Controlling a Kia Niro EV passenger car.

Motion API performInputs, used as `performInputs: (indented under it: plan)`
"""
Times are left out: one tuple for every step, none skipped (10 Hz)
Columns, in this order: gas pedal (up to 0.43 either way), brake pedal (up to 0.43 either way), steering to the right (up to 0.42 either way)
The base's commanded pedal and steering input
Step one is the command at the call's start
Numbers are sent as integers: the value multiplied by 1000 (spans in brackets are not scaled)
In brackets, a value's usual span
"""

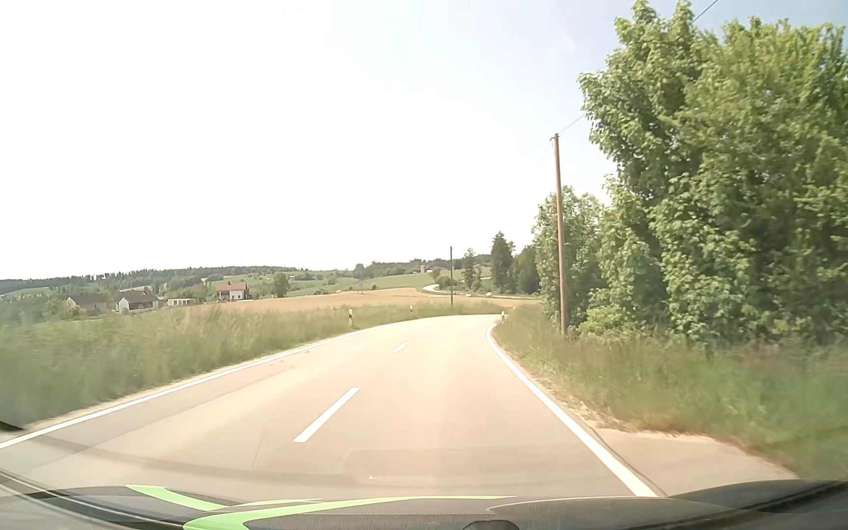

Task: Follow the waypoints while adhering to traffic rules and regulations

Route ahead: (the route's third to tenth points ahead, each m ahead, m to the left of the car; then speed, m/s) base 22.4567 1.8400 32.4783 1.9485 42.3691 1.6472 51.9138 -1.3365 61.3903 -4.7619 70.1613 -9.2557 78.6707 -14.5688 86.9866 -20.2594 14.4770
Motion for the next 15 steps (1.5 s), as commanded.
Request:
performInputs:
  plan:
    - [0, 79, -1]
    - [0, 85, -1]
    - [0, 104, 0]
    - [0, 104, 0]
    - [0, 110, 0]
    - [0, 110, 0]
    - [0, 128, 1]
    - [0, 146, 4]
    - [0, 152, 5]
    - [0, 159, 8]
    - [0, 165, 9]
    - [0, 165, 10]
    - [0, 165, 12]
    - [0, 152, 15]
    - [0, 104, 16]
